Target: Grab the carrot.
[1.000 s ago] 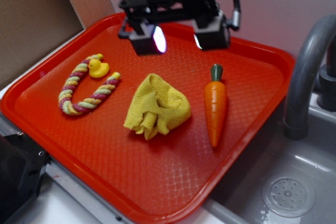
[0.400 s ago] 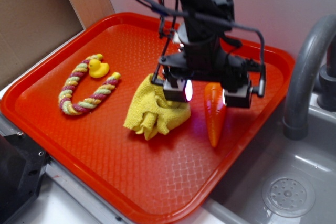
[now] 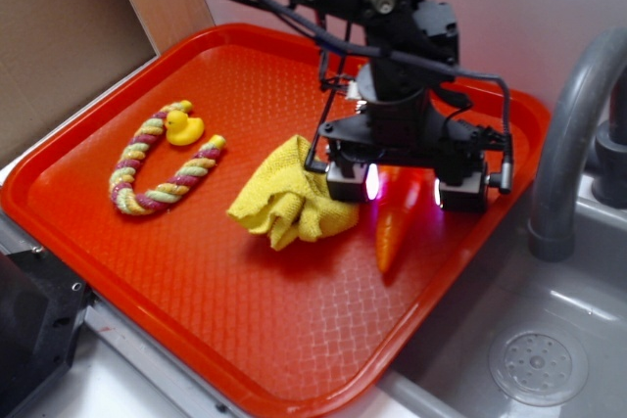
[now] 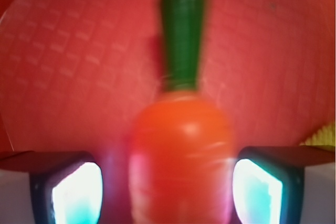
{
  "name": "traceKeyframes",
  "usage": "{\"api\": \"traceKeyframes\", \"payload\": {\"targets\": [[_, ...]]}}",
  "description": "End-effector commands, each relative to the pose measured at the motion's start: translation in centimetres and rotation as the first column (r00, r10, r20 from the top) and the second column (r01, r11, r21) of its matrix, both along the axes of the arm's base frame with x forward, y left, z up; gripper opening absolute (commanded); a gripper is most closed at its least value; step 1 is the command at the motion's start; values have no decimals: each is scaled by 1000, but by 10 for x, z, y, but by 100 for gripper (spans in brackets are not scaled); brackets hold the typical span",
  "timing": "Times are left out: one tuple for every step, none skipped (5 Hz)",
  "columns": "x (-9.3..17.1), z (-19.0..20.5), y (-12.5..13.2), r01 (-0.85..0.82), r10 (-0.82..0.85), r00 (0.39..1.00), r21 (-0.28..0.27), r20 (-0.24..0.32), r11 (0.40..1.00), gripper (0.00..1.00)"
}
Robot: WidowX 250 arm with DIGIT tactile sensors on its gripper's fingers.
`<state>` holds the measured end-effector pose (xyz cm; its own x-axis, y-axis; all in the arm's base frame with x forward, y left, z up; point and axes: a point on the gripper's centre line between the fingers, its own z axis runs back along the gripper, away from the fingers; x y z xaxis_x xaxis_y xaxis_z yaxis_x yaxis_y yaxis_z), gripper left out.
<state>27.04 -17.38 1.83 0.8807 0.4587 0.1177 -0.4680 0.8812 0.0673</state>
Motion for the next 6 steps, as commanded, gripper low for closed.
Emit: {"api": "traceKeyframes", "payload": {"targets": [[-2,23,17,102,-102,994,4,-37,995,0],[1,59,31,184,-185,981,-38,-50,982,0],[6,104,49,335,-339,940,-68,-47,940,0],[5,141,72,439,-442,897,-109,1,892,0],[-3,170,91,491,-490,871,-94,33,866,0],[-16,198,112,448,-443,894,-124,69,885,0]]}}
